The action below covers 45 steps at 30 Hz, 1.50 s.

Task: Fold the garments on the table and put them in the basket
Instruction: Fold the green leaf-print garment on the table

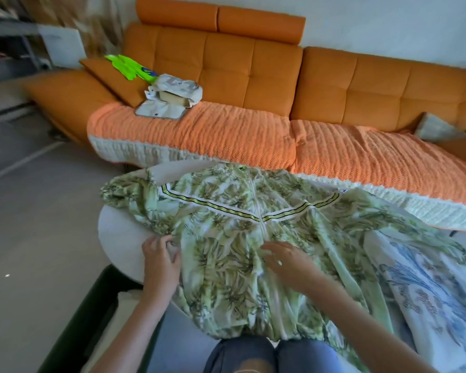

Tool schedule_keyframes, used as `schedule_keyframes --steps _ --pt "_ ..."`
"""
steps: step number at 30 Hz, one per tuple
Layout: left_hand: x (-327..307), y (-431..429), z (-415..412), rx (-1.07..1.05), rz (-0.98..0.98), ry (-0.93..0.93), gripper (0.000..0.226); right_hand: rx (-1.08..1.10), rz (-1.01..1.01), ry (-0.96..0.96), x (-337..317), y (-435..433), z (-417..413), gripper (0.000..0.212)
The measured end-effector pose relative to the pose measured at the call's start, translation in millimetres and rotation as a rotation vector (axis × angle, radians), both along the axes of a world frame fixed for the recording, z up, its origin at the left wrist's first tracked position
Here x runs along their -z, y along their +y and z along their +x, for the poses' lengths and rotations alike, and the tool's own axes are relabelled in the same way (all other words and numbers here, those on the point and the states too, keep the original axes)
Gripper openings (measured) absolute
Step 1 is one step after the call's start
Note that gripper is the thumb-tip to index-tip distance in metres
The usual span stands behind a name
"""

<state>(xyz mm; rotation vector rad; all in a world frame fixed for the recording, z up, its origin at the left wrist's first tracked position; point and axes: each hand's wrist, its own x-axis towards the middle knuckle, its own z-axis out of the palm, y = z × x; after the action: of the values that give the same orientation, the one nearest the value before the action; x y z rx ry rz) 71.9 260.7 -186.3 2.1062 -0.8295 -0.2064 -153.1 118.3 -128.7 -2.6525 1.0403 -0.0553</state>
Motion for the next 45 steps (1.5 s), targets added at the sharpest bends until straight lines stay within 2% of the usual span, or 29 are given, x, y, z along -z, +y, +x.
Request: schedule_keyframes --steps 4,7,9,12,16,18,20,25,29,34,35,37,39,41,45 --pt "-9 -12 21 -0.073 -0.083 0.364 0.050 -0.094 0.080 0.053 8 6 71 0.042" --pt "-9 -18 30 -0.084 -0.023 0.481 0.061 -0.151 0.088 0.135 23 6 97 0.045" --pt "-6 -14 35 -0.118 -0.046 0.470 0.055 -0.144 0.036 0.168 33 3 95 0.045" --pt "1 0 45 -0.155 -0.067 0.380 0.048 -0.080 -0.012 0.089 42 -6 80 0.041" --pt "-3 1 50 -0.081 -0.014 0.361 0.047 -0.082 0.043 -0.022 33 -4 83 0.038" --pt "-8 -3 58 -0.124 -0.028 0.305 0.041 -0.103 0.040 -0.129 25 4 100 0.037" --pt "-9 -9 77 -0.196 -0.071 0.344 0.035 -0.157 0.070 -0.168 19 14 122 0.036" --pt "-7 -32 136 -0.253 -0.235 0.737 0.022 -0.254 0.165 -0.127 31 25 177 0.039" --pt "-10 -54 162 -0.309 -0.424 1.044 0.024 -0.233 0.127 -0.114 46 11 214 0.043" --pt "-12 -68 190 -0.309 -0.528 1.217 0.030 -0.225 0.172 -0.047 51 -7 246 0.062" --pt "-11 -71 195 -0.324 -0.561 1.250 0.031 -0.262 0.150 -0.019 57 -10 252 0.075" --pt "-11 -76 206 -0.335 -0.608 1.279 0.031 -0.321 0.089 0.076 67 -15 257 0.119" --pt "-12 -80 216 -0.332 -0.612 1.272 0.028 -0.342 0.063 0.125 70 -21 258 0.135" --pt "-11 -85 228 -0.328 -0.607 1.262 0.026 -0.383 0.064 0.146 64 -23 256 0.130" --pt "-14 -96 247 -0.355 -0.636 1.221 0.036 -0.346 0.114 0.119 63 -19 256 0.096"
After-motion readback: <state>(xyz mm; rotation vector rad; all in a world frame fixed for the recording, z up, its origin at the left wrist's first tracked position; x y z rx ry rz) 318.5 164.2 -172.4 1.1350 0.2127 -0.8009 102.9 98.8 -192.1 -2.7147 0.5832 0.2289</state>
